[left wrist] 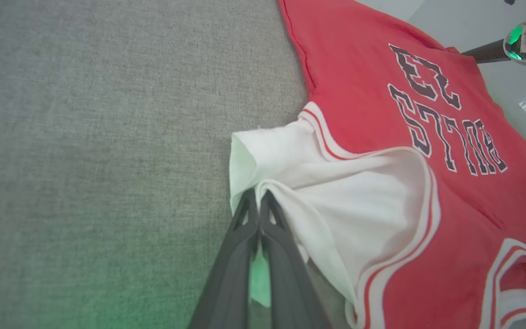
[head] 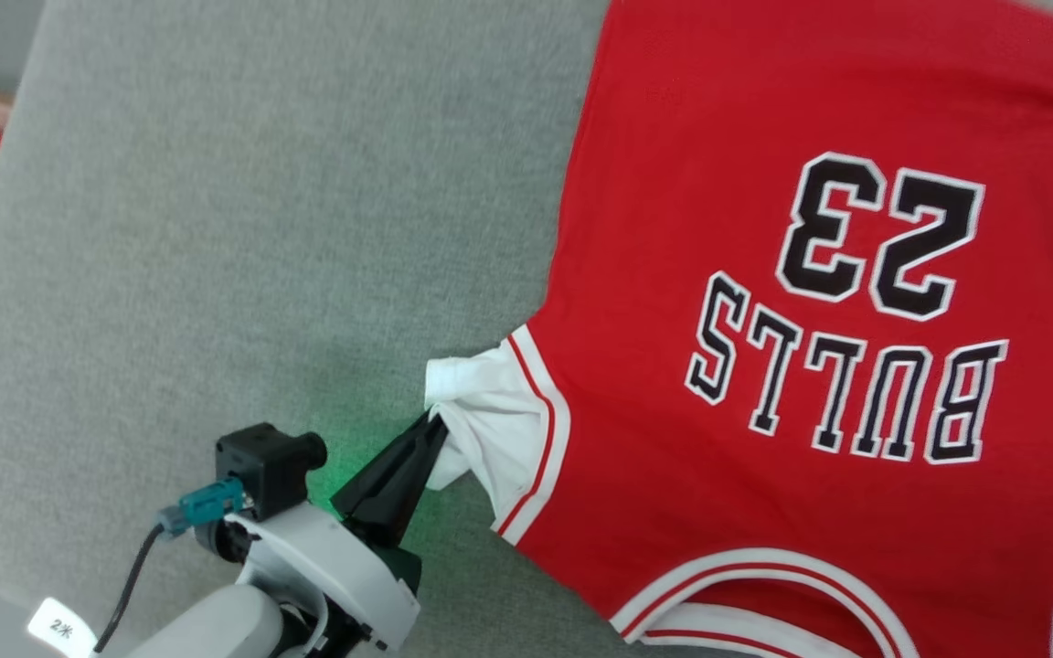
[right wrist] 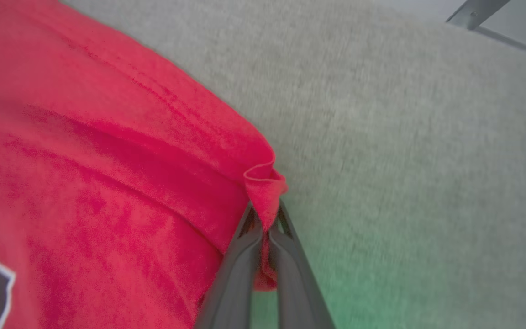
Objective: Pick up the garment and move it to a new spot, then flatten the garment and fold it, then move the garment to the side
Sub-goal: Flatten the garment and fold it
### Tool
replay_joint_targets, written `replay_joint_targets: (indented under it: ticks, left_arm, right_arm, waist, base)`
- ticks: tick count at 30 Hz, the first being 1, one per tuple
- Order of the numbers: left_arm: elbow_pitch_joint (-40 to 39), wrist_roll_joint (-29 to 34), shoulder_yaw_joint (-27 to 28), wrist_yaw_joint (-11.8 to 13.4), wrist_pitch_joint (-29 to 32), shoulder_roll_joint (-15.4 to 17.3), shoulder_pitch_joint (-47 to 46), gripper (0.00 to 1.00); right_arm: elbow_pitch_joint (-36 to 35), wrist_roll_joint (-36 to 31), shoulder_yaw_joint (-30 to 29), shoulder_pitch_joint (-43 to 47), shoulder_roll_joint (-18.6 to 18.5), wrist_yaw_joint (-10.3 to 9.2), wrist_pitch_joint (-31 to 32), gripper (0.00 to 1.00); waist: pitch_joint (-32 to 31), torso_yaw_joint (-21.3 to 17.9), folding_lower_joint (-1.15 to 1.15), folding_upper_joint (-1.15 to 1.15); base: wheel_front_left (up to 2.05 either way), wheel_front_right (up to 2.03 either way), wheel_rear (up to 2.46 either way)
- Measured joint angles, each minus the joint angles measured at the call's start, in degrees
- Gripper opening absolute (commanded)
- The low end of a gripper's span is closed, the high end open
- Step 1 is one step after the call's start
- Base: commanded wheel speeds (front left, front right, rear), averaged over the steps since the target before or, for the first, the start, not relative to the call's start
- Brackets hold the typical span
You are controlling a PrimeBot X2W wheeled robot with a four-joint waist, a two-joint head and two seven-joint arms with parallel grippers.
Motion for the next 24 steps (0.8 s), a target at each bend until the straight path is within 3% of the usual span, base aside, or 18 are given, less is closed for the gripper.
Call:
replay_joint_targets:
  ticks: [8, 13, 20, 24]
  left_arm:
    - [1.5, -2.1, 0.5, 0.3, 0.5, 1.8, 2.9, 0.0]
    - [1.9, -3.0, 0.5, 0.5, 1.0, 3.0, 4.5, 0.0]
    - [1.6, -3.5, 0.2, 0.7, 1.6, 4.0, 5.8, 0.0]
    - [0.8, -3.8, 0.2, 1.0, 1.7, 4.6, 6.3, 0.0]
  right_arm:
    - [-15.6, 13.0, 3.1, 20.6, -8.9, 0.02, 0.4, 0.0]
    - [-24.7, 17.6, 2.6, 34.8, -13.8, 0.02, 0.8, 0.0]
    - [-34.1, 18.0, -1.5, 53.6, -15.7, 0.02, 0.0, 0.0]
    - [-41.0, 16.4, -5.6, 64.7, -13.3, 0.02, 0.6, 0.0]
  waist:
    - [-6.9, -2.8, 0.0, 0.0]
    - [-11.3, -4.8, 0.0, 0.0]
    - [-15.6, -8.3, 0.0, 0.0]
    - [-17.1, -10.8, 0.0, 0.0]
  base:
    - [0.0, 0.0, 0.0]
    - [0.0, 0.0, 0.0]
    - [0.0, 0.0, 0.0]
    - [0.0, 0.0, 0.0]
